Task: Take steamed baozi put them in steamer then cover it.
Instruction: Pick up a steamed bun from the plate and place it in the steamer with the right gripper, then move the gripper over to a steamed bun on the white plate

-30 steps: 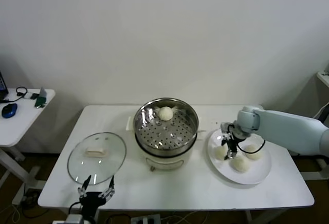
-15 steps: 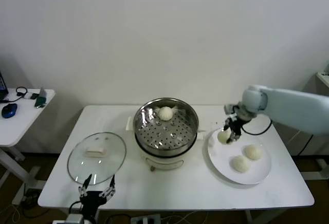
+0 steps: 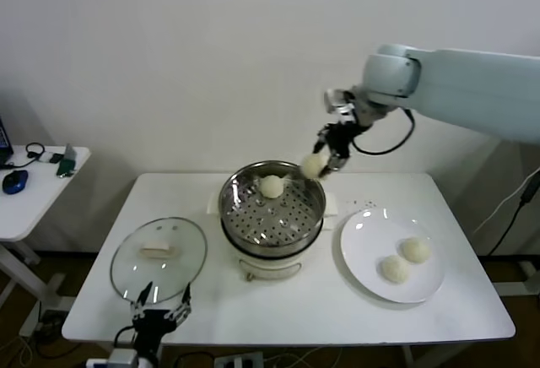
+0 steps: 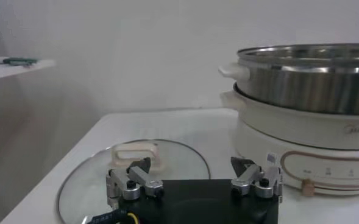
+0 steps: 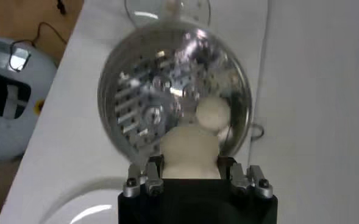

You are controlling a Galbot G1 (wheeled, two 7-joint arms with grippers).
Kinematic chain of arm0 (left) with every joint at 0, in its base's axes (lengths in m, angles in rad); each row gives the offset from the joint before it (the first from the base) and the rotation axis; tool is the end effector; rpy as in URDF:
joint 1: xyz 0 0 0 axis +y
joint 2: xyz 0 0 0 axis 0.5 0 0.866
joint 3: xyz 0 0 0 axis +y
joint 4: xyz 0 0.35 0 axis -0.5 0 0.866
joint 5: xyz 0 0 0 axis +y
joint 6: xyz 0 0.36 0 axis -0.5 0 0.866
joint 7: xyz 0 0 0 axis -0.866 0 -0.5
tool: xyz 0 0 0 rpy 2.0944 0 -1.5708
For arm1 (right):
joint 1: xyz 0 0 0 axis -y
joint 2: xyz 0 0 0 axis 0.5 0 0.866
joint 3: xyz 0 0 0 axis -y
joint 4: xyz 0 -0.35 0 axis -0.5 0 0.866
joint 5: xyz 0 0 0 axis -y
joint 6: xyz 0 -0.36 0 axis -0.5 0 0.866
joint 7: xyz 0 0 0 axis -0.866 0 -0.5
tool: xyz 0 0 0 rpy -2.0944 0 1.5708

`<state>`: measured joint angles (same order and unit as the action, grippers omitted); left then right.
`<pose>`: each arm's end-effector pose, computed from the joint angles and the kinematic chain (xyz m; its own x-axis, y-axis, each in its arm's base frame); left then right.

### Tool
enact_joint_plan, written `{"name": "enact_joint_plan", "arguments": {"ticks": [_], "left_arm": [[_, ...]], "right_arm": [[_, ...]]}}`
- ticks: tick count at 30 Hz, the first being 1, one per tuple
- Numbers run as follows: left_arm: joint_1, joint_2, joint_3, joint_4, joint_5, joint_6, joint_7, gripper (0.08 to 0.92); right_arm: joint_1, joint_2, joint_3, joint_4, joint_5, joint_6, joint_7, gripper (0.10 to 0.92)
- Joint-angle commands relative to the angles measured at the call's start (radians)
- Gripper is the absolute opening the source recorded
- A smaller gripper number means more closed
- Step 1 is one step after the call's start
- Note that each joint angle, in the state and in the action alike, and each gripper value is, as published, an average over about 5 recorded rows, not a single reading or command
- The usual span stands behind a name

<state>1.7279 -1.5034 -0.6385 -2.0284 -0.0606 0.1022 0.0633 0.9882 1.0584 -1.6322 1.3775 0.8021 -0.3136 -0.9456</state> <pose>0.1310 0.0498 -0.3480 -0.9491 -0.0145 0.3148 -0.0002 0.9990 0.0454 0.5431 0.0512 0.0540 -0.2135 -0.2947 0.9314 -0.9341 -0.2176 -0.2829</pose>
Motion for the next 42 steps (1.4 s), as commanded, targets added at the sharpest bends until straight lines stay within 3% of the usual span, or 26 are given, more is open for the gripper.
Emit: {"name": "enact_joint_plan", "arguments": {"ticks": [1, 12, 17, 30, 33, 37, 42], "left_arm": [[-0.001, -0.001, -0.001, -0.007, -0.001, 0.004, 0.002, 0.823], [0.003, -0.003, -0.008, -0.008, -0.004, 0.004, 0.002, 0.823], [0.005, -0.005, -0.012, -0.005, -0.006, 0.001, 0.001, 0.823], [0.007, -0.013, -0.01, -0.008, -0.006, 0.001, 0.0, 0.823], [0.009, -0.014, -0.009, -0.011, -0.005, 0.002, 0.001, 0.823], [0.011, -0.014, -0.009, -0.016, -0.004, 0.004, 0.001, 0.823], [0.014, -0.015, -0.004, -0.023, 0.0, 0.005, 0.001, 0.823]], "right_arm": [[-0.095, 0.29, 0.054, -0.035, 0.042, -0.053, 0.085, 0.595], [-0.361, 0.474, 0.073, -0.355, -0.146, -0.052, 0.129, 0.601], [-0.426, 0.499, 0.083, -0.417, -0.179, -0.05, 0.138, 0.607], [-0.455, 0.476, 0.088, -0.41, -0.204, -0.051, 0.148, 0.663], [-0.427, 0.449, 0.09, -0.375, -0.191, -0.046, 0.136, 0.715], [-0.33, 0.373, 0.074, -0.302, -0.173, -0.017, 0.093, 0.803], [-0.149, 0.196, 0.026, -0.196, -0.12, 0.052, -0.024, 0.822]]}}
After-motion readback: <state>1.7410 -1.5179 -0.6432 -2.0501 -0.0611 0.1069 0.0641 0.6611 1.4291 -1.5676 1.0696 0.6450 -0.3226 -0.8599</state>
